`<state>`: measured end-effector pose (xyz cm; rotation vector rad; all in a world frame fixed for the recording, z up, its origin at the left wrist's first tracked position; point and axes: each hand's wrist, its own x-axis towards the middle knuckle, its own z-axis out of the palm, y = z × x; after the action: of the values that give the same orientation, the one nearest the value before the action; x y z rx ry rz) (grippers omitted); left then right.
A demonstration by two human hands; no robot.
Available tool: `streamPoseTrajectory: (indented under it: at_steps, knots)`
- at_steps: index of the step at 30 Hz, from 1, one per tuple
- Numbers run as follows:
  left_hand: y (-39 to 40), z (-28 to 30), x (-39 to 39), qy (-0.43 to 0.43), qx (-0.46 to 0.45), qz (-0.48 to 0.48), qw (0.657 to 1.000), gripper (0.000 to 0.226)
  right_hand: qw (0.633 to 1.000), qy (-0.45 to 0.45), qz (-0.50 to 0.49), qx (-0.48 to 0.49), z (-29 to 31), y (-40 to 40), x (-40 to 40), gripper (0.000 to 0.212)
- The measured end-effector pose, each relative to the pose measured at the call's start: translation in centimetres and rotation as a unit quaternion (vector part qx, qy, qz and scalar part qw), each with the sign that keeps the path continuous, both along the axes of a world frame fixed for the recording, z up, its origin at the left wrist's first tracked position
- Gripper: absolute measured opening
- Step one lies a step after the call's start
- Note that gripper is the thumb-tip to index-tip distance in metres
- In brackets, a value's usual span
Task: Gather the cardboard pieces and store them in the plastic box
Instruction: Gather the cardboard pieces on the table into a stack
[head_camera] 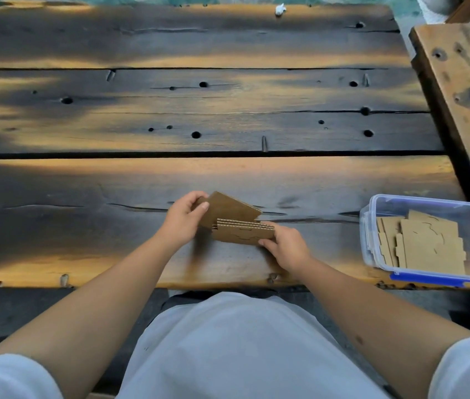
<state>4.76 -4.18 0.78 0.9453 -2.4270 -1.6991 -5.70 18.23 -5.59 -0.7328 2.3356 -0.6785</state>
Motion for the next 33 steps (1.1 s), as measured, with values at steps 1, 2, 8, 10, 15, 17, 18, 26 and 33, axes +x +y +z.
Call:
streamPoseTrajectory:
  at_steps: [1, 2, 8, 10, 15, 17, 18, 26, 33]
  knots:
    - [0.0, -0.1, 0.5, 0.004, 0.045, 0.003, 0.999, 0.016, 1.000, -0.004, -0.008, 0.001, -0.1, 0.0, 0.0, 0.052]
    - [0.1, -0.4, 1.0, -0.001, 0.072, -0.006, 0.997, 0.019, 1.000, -0.008, -0.014, 0.001, -0.2, -0.1, 0.1, 0.053]
    - [1.0, -2.6, 1.2, -0.048, 0.101, -0.070, 0.991, 0.024, 0.999, -0.015, -0.046, 0.006, -0.7, 0.4, 0.0, 0.057]
    - [1.1, -3.0, 1.1, -0.065, 0.078, -0.100, 0.990, 0.026, 0.998, -0.013, -0.057, 0.012, -0.6, 0.7, 0.0, 0.063]
    - [1.0, -3.7, 1.0, -0.068, 0.015, -0.138, 0.988, 0.030, 0.998, 0.023, -0.050, 0.002, -0.2, 0.5, -0.1, 0.075]
    - [0.9, -3.9, 1.0, -0.071, -0.020, -0.152, 0.986, 0.031, 0.998, 0.028, -0.054, 0.003, -0.3, 0.4, -0.1, 0.079]
    - [0.9, -3.9, 1.0, -0.072, -0.047, -0.164, 0.983, 0.031, 0.998, 0.025, -0.055, 0.007, -0.3, 0.4, -0.1, 0.079]
    - [1.5, -4.1, 1.2, -0.075, -0.158, -0.260, 0.950, 0.030, 0.996, 0.077, -0.022, 0.042, -1.2, 1.4, 0.1, 0.026]
    - [2.1, -4.2, 3.2, -0.125, -0.066, -0.253, 0.957, 0.048, 0.992, 0.107, -0.001, 0.062, -1.1, 1.8, 0.3, 0.027]
